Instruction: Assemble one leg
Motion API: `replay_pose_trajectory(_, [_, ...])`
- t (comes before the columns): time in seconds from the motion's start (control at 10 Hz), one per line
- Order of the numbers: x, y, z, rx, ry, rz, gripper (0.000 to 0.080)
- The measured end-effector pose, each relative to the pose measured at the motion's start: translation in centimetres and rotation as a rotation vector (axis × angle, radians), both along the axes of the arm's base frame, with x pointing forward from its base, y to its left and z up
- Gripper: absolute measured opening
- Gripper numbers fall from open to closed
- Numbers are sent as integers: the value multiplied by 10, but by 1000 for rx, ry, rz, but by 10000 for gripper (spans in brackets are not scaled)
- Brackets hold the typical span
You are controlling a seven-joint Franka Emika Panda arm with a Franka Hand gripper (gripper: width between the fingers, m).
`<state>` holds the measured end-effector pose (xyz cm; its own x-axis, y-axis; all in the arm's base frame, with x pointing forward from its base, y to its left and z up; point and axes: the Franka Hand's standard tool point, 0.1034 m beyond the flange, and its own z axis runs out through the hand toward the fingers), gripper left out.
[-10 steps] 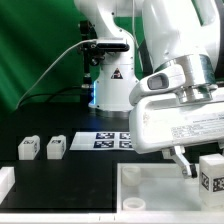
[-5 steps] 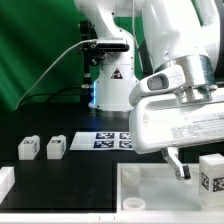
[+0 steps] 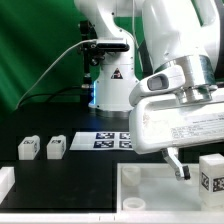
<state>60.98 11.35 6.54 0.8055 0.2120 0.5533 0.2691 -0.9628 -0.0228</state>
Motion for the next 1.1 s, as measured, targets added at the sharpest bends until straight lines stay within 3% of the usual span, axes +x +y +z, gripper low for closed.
replay_pose_trajectory(0.1, [0, -1, 0, 1, 15, 0, 649])
replay_pose_trajectory(0.4, [11, -4, 41, -1, 154, 5, 649])
replay_pose_trajectory(0.6, [15, 6, 43, 11, 344, 5, 649])
replay_pose_trajectory(0.8, [17, 13, 35, 9, 531, 16, 649])
replay_pose_trajectory(1.0, [16, 10, 24, 4, 657, 36, 649])
replay_pose_trajectory(1.1, [19, 6, 19, 6, 656, 29, 649])
